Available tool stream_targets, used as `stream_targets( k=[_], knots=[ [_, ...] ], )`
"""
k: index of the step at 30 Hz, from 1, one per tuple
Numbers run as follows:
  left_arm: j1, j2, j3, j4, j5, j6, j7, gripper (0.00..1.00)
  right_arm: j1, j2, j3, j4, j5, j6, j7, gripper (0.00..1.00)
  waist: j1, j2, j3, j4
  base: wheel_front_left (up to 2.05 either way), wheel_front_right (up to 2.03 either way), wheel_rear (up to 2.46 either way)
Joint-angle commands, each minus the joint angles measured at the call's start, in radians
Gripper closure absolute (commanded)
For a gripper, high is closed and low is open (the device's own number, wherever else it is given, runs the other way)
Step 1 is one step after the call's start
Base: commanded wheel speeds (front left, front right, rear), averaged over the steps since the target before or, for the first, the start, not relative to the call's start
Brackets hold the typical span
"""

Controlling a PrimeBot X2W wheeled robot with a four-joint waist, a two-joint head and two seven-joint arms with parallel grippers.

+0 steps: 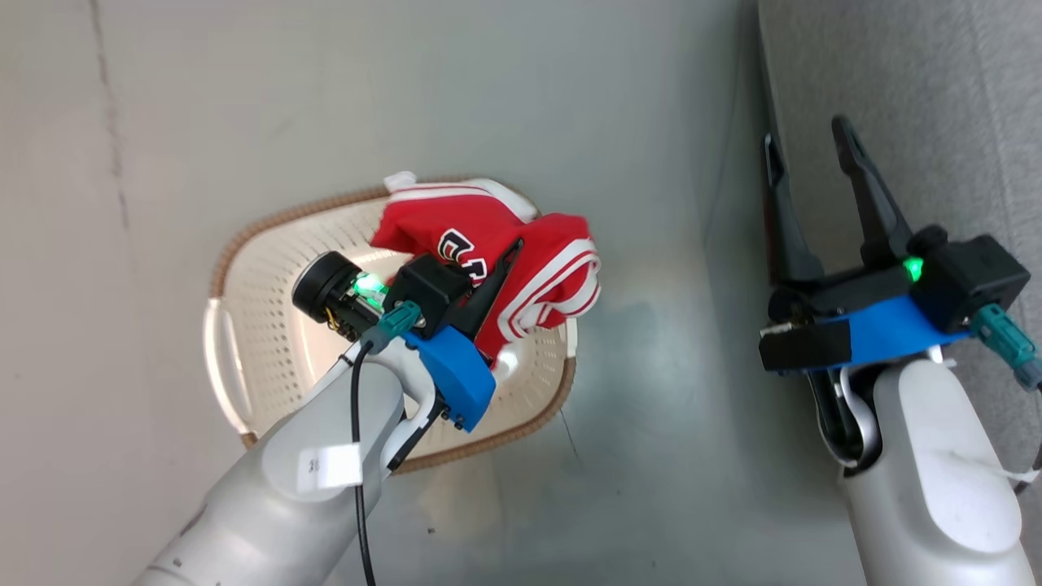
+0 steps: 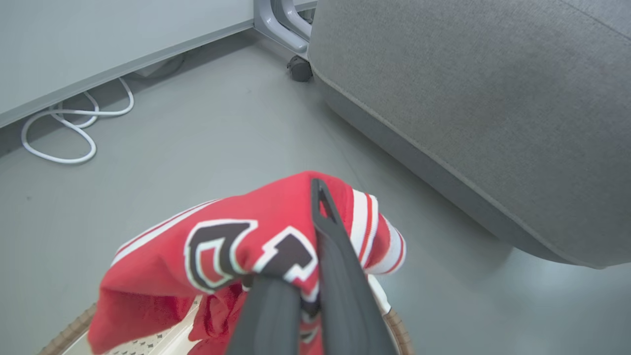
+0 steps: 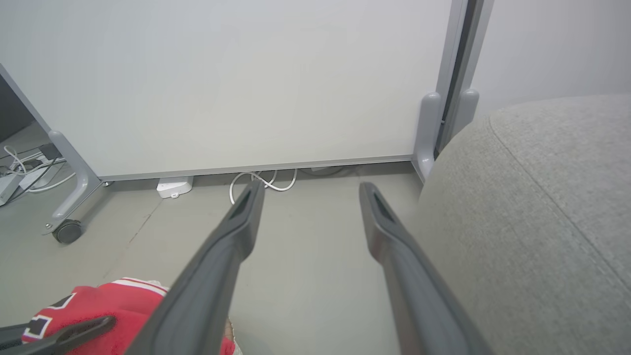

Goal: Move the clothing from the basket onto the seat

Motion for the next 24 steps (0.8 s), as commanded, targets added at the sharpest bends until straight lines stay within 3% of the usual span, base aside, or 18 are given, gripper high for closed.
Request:
stream_targets(
  k=[1, 13, 24],
  knots=[
    [0.027, 0.007, 0.040, -0.041, 0.034, -0.001, -0.005, 1.00, 0.029, -0.010, -0.006, 0.007, -0.005, 0.000, -0.001, 0.00, 0.0000, 0.0000, -0.089, 0.029, 0.00, 0.00, 0.00],
    [0.136, -0.004, 0.212, -0.217, 0.157, -0.001, -0.005, 1.00, 0.138, -0.025, -0.011, 0.042, 0.009, 0.000, -0.001, 0.00, 0.0000, 0.0000, -0.302, 0.046, 0.00, 0.00, 0.00],
    [0.097, -0.043, 0.245, -0.327, 0.208, -0.001, -0.005, 1.00, 0.242, -0.030, -0.015, 0.059, 0.018, 0.000, -0.001, 0.00, 0.0000, 0.0000, -0.451, 0.052, 0.00, 0.00, 0.00]
  ],
)
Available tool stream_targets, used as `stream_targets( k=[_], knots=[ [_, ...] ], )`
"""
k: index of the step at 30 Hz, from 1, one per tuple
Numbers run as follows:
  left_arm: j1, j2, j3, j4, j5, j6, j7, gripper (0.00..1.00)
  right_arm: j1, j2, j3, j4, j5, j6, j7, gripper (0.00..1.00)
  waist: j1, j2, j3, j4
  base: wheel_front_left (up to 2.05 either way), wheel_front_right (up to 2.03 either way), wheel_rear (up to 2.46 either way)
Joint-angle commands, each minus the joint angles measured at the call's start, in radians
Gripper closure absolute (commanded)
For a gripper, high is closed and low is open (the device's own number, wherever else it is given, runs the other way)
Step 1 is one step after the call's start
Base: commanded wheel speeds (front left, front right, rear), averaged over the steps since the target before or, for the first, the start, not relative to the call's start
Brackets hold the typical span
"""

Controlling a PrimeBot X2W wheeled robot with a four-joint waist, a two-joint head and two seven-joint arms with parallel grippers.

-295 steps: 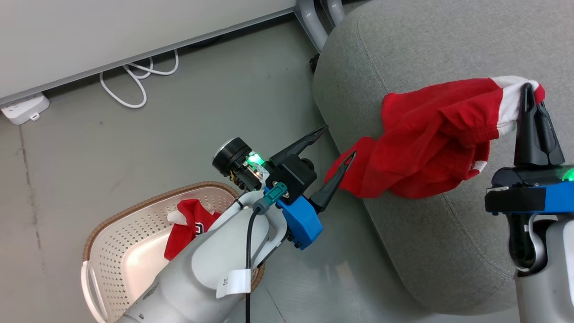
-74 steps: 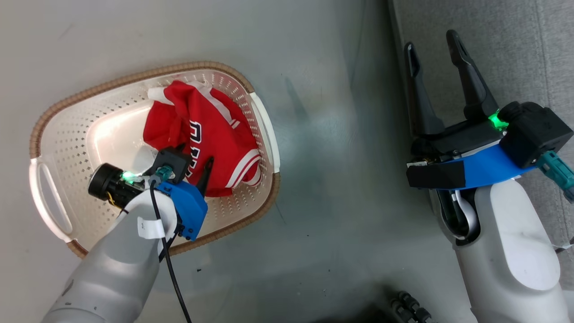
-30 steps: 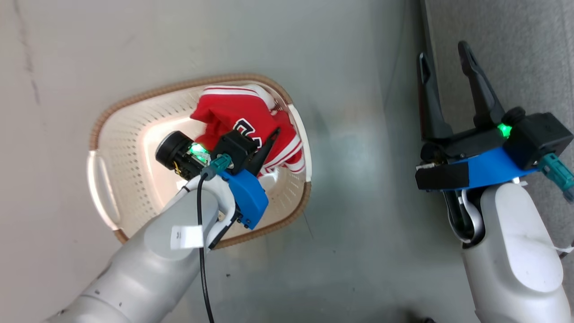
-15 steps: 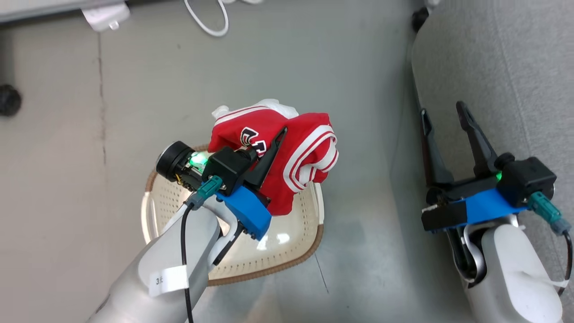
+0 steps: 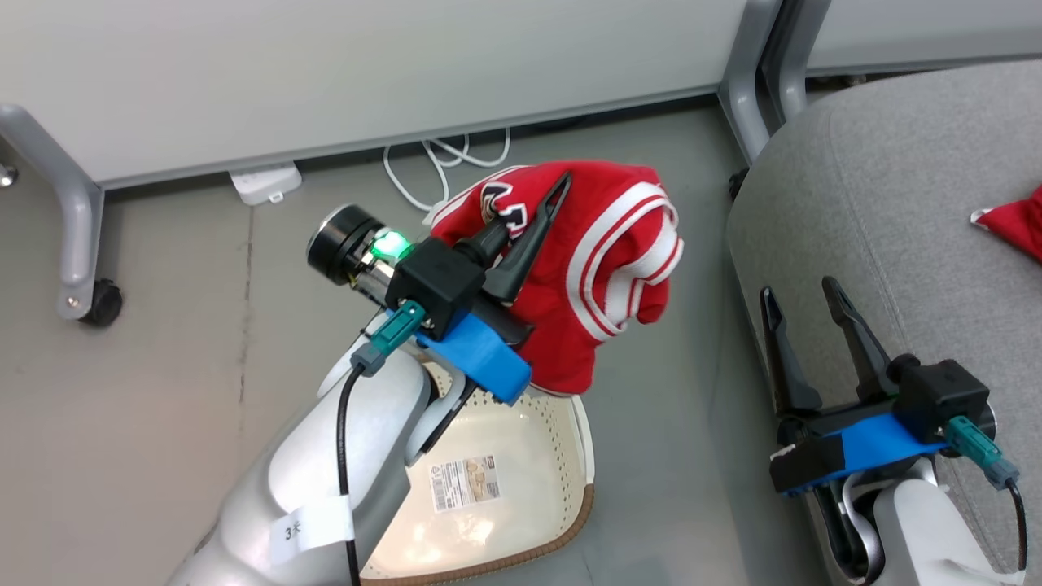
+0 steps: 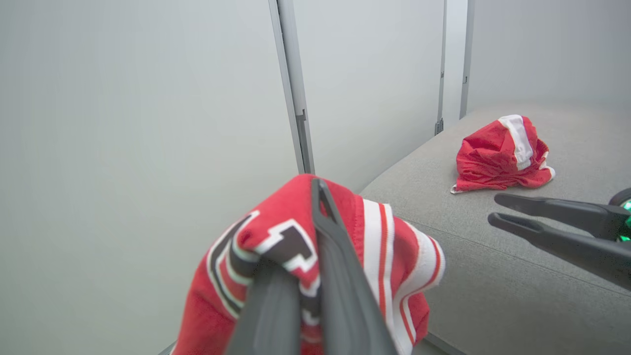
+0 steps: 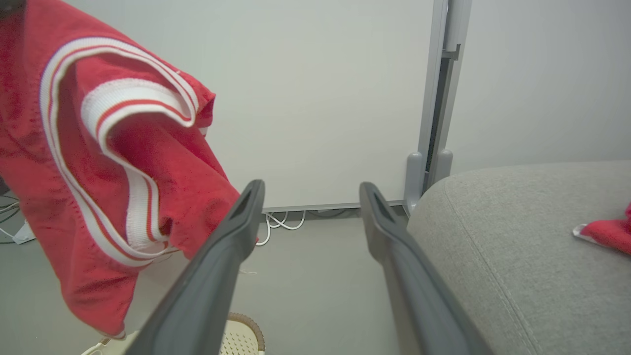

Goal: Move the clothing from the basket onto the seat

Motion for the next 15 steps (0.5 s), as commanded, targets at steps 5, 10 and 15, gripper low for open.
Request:
stream_targets(
  k=[5, 10, 15],
  knots=[
    [-0.056, -0.016, -0.021, -0.029, 0.007, -0.001, -0.005, 1.00, 0.051, -0.008, -0.004, 0.004, 0.001, 0.000, -0.001, 0.00, 0.0003, -0.0001, -0.069, 0.007, 0.00, 0.00, 0.00],
    [-0.081, -0.024, -0.039, -0.042, 0.000, -0.001, -0.005, 1.00, 0.083, -0.006, -0.007, 0.007, 0.004, 0.000, -0.001, 0.00, 0.0003, -0.0001, -0.106, 0.010, 0.00, 0.00, 0.00],
    [-0.089, -0.025, -0.047, -0.042, -0.007, -0.001, -0.005, 1.00, 0.098, -0.003, -0.007, 0.003, 0.002, 0.000, -0.001, 0.00, 0.0003, -0.0001, -0.125, 0.011, 0.00, 0.00, 0.00]
  ],
)
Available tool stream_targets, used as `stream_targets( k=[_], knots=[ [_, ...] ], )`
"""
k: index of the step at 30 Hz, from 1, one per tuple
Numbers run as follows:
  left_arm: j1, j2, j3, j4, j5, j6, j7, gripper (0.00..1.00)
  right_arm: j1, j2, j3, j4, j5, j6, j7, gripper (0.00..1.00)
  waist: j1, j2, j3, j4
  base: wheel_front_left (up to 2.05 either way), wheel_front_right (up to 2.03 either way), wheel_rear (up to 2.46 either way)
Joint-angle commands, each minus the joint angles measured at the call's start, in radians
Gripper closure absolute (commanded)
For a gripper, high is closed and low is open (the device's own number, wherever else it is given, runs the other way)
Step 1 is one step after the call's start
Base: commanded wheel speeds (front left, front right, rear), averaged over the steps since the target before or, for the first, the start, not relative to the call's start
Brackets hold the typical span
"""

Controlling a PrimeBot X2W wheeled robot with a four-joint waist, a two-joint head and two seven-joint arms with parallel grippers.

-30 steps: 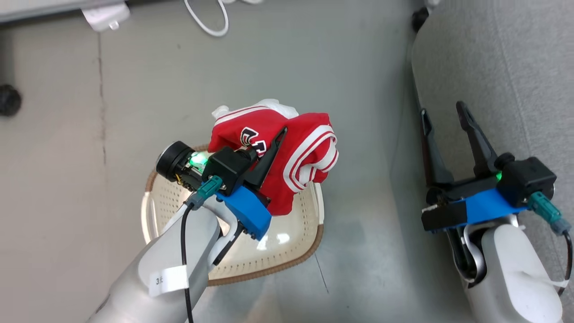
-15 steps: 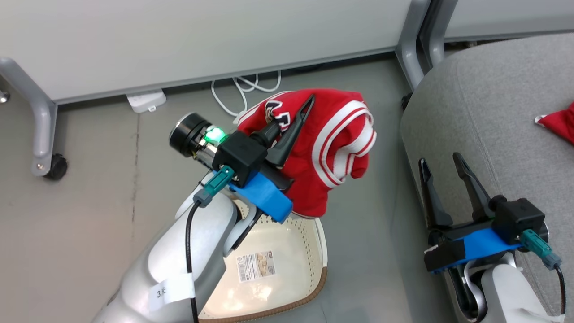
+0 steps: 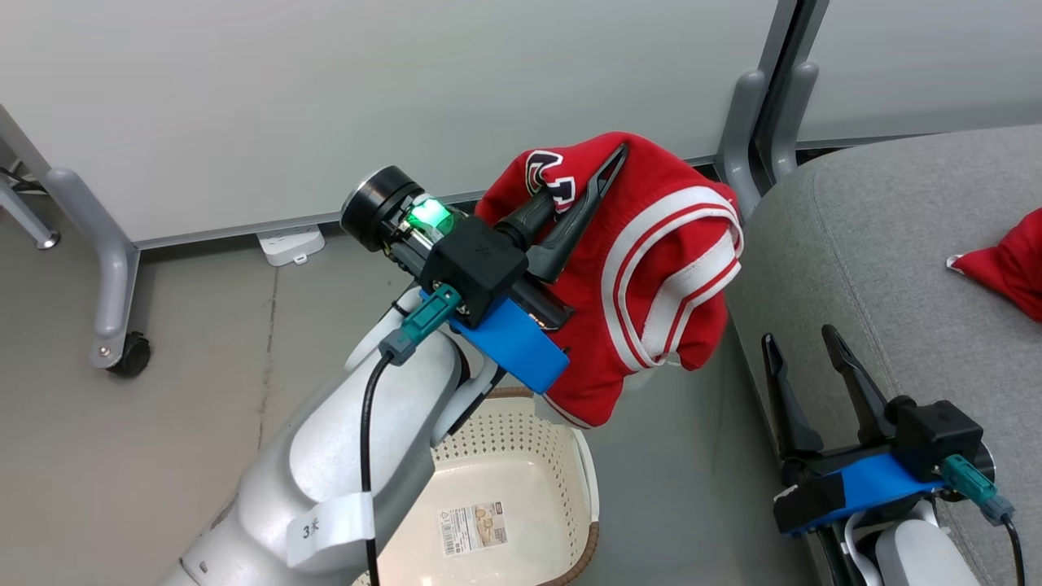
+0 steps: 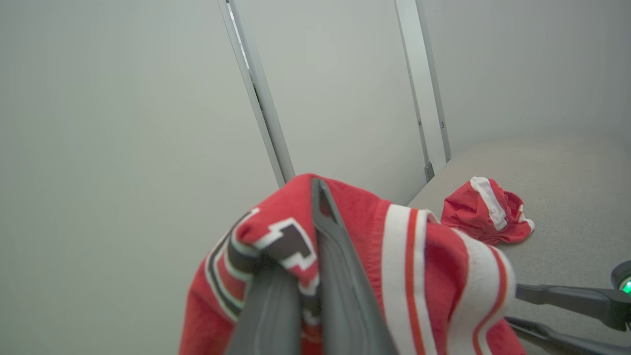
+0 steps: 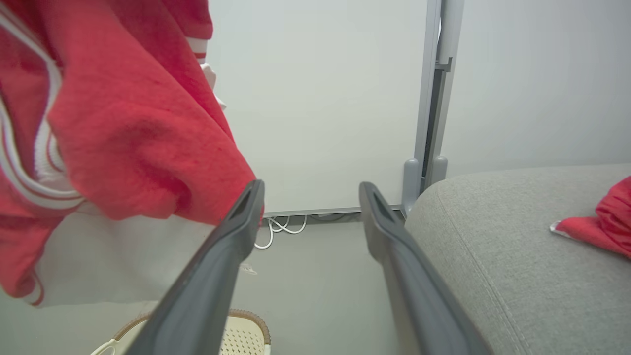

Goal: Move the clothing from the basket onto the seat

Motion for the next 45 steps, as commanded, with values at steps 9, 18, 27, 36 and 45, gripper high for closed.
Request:
stream_targets(
  k=[9, 18, 27, 36, 45],
  knots=[
    [0.000, 0.002, 0.005, 0.000, -0.003, -0.001, -0.005, 1.00, 0.014, -0.004, 0.017, -0.016, -0.003, 0.000, -0.001, 0.00, 0.0001, -0.0001, 0.000, 0.003, 0.00, 0.00, 0.00],
    [0.006, 0.001, 0.014, 0.007, 0.001, -0.001, -0.005, 1.00, -0.028, -0.034, 0.128, -0.040, 0.002, 0.000, -0.001, 0.00, 0.0001, -0.0001, 0.013, 0.004, 0.00, 0.00, 0.00],
    [0.004, -0.010, 0.010, 0.005, 0.006, -0.001, -0.005, 1.00, -0.090, -0.062, 0.241, -0.055, 0.006, 0.000, -0.001, 0.00, 0.0001, -0.0001, 0.026, 0.014, 0.00, 0.00, 0.00],
    [-0.007, -0.016, 0.002, 0.003, 0.004, -0.001, -0.005, 1.00, -0.165, -0.075, 0.313, -0.035, 0.014, 0.000, 0.000, 0.00, 0.0001, -0.0001, 0.039, 0.027, 0.00, 0.00, 0.00],
    [-0.011, -0.018, -0.001, -0.001, 0.011, -0.001, -0.005, 1.00, -0.221, -0.069, 0.339, -0.006, 0.021, 0.000, 0.000, 0.00, 0.0001, -0.0001, 0.046, 0.030, 0.00, 0.00, 0.00]
  ],
)
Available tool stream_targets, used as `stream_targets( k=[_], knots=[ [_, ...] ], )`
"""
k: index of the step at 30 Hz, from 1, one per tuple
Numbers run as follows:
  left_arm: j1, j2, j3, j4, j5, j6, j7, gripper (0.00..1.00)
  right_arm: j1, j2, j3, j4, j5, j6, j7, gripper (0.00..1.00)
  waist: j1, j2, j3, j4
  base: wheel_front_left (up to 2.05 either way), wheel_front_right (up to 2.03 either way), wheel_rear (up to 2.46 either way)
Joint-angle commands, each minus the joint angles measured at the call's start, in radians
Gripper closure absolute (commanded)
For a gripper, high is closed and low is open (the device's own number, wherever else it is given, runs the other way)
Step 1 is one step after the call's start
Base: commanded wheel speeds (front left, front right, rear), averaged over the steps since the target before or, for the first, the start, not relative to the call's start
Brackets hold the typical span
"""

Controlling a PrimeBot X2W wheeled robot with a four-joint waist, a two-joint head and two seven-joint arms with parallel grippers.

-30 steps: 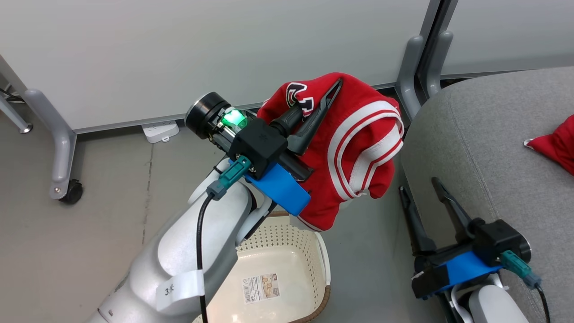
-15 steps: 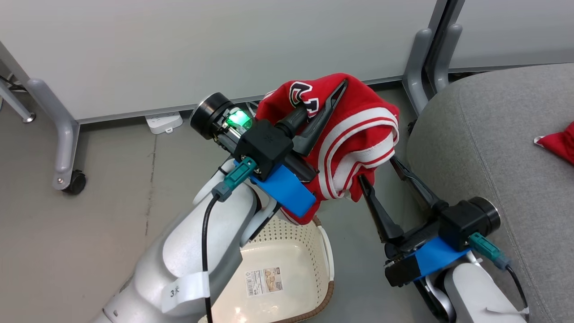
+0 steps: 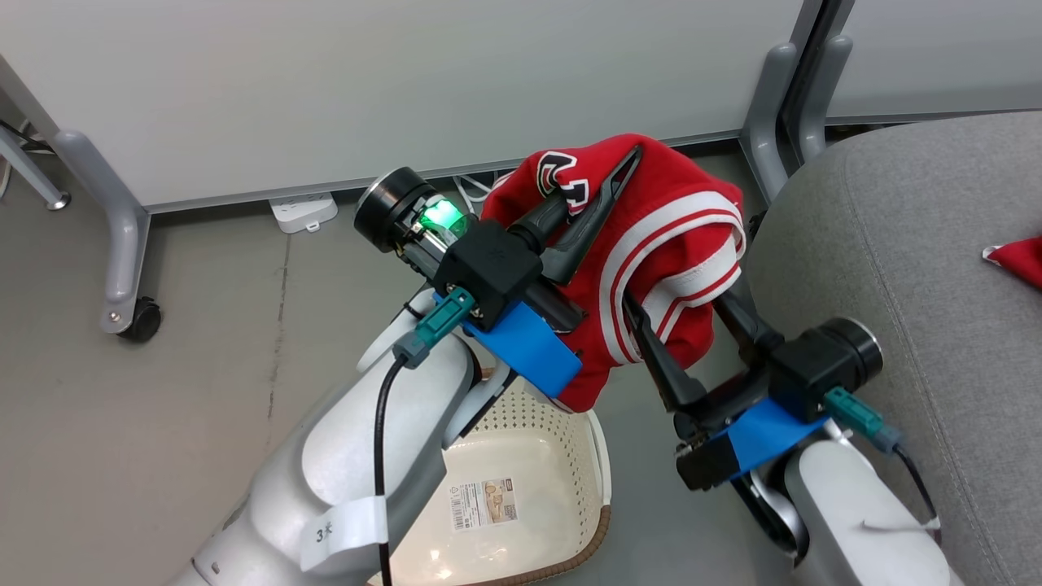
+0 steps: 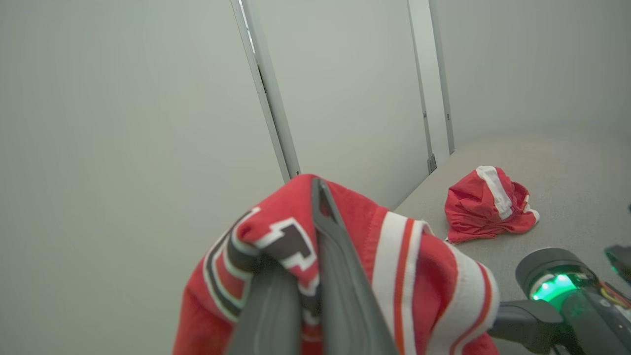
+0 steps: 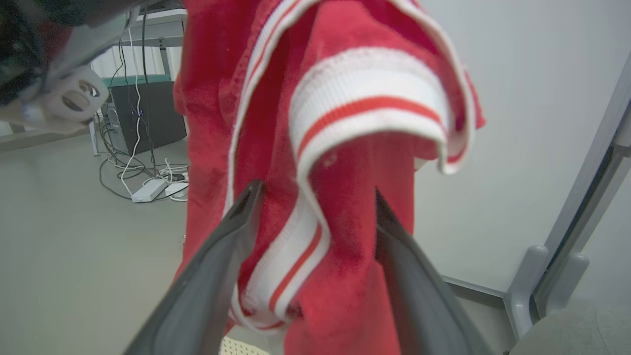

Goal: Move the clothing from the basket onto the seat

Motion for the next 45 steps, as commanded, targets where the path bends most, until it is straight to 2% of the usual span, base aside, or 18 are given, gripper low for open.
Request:
stream_targets(
  k=[1, 10, 11, 12, 13, 36, 37, 38, 39, 45],
  knots=[
    [-0.013, -0.001, 0.000, -0.005, 0.005, -0.001, -0.005, 1.00, -0.027, 0.003, -0.002, 0.004, 0.005, 0.000, 0.000, 0.00, 0.0000, 0.0000, 0.002, 0.000, 0.00, 0.00, 0.00],
    [-0.023, -0.011, -0.017, -0.013, 0.002, -0.001, -0.005, 1.00, -0.109, 0.035, -0.014, 0.058, -0.002, 0.000, -0.001, 0.00, 0.0000, 0.0000, 0.017, 0.011, 0.00, 0.00, 0.00],
    [-0.024, -0.012, -0.018, -0.013, 0.002, -0.001, -0.005, 1.00, -0.114, 0.037, -0.013, 0.065, 0.001, 0.000, 0.000, 0.25, 0.0000, 0.0000, 0.018, 0.012, 0.00, 0.00, 0.00],
    [-0.025, -0.012, -0.018, -0.012, 0.001, -0.001, -0.005, 1.00, -0.119, 0.039, -0.013, 0.070, 0.003, 0.000, 0.000, 0.79, 0.0000, 0.0000, 0.019, 0.014, 0.00, 0.00, 0.00],
    [-0.026, -0.013, -0.018, -0.012, 0.001, -0.001, -0.005, 1.00, -0.123, 0.040, -0.012, 0.074, 0.005, 0.000, -0.001, 1.00, 0.0000, 0.0000, 0.020, 0.015, 0.00, 0.00, 0.00],
    [-0.016, -0.006, -0.021, 0.001, -0.002, -0.001, -0.005, 1.00, -0.125, 0.039, -0.007, 0.089, 0.020, 0.000, 0.000, 1.00, 0.0000, 0.0000, 0.019, 0.012, 0.00, 0.00, 0.00],
    [-0.014, -0.006, -0.020, 0.002, -0.002, -0.001, -0.005, 0.78, -0.124, 0.039, -0.007, 0.088, 0.021, 0.000, 0.000, 1.00, 0.0000, 0.0000, 0.018, 0.012, 0.00, 0.00, 0.00],
    [-0.011, -0.006, -0.016, 0.006, -0.001, -0.001, -0.005, 0.25, -0.123, 0.039, -0.007, 0.087, 0.021, 0.000, 0.000, 1.00, 0.0000, 0.0000, 0.018, 0.012, 0.00, 0.00, 0.00],
    [-0.009, -0.006, -0.015, 0.011, 0.001, -0.001, -0.005, 0.00, -0.122, 0.039, -0.008, 0.086, 0.022, 0.000, 0.000, 1.00, 0.0000, 0.0000, 0.018, 0.012, 0.00, 0.00, 0.00],
    [-0.001, -0.009, -0.015, 0.028, 0.005, -0.001, -0.005, 0.00, -0.123, 0.036, -0.015, 0.075, 0.022, 0.000, 0.000, 1.00, 0.0000, 0.0000, 0.023, 0.010, 0.00, 0.00, 0.00]
  ],
)
